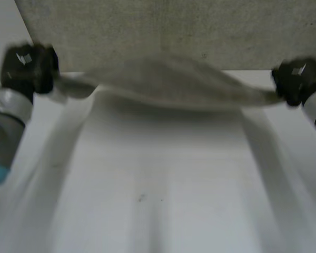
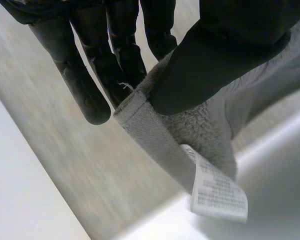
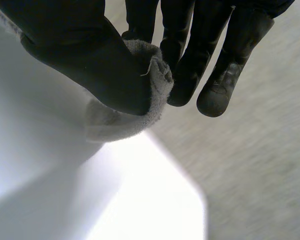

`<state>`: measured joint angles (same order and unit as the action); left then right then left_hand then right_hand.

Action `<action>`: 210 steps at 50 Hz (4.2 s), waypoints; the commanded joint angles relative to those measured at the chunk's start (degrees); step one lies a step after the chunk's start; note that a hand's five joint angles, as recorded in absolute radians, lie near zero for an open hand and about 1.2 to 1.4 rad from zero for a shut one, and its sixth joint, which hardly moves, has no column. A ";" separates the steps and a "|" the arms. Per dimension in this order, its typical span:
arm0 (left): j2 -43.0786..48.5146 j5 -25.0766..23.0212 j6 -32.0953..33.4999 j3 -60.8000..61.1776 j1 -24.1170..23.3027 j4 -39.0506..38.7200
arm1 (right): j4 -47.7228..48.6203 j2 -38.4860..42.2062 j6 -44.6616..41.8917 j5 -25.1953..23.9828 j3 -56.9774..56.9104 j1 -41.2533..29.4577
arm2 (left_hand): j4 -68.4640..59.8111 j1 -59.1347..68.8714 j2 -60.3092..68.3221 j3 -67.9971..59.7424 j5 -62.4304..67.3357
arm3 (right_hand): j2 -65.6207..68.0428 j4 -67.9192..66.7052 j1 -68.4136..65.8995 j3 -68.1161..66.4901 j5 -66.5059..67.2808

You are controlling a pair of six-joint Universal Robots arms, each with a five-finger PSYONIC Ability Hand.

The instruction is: Fold the towel.

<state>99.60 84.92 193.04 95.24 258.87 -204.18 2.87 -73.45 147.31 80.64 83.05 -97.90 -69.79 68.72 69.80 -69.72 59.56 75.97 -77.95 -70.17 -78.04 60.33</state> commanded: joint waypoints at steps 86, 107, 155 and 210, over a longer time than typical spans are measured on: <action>25.73 8.15 16.85 -18.25 -5.65 14.25 | 4.25 14.21 -0.54 10.77 -11.86 -3.53 | 59.79 -58.72 -59.80 59.72 -59.56 | -65.97 67.95 60.17 68.04 -60.33; -3.71 0.33 -1.08 12.25 -2.66 8.27 | -3.05 -3.36 3.15 -2.86 18.72 6.58 | 59.79 -58.72 -59.80 59.72 -59.56 | -65.97 67.95 60.17 68.04 -60.33; -3.18 0.15 -4.86 20.25 -1.70 -1.84 | 12.95 10.08 2.10 -11.04 20.58 18.61 | 59.79 -58.72 -59.80 59.72 -59.56 | 4.03 -2.05 -9.83 -1.96 9.67; -4.77 0.33 -4.86 19.64 -2.49 -1.75 | 7.24 28.64 5.08 2.24 -13.01 -43.61 | 59.79 -58.72 -59.80 59.72 -59.56 | -65.97 67.95 60.17 68.04 -60.33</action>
<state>94.67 85.25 188.14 115.56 257.07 -205.92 11.03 -45.53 152.31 82.10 68.10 -141.53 -9.68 10.44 9.52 -9.75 1.60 72.40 -73.32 -63.09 -72.63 56.11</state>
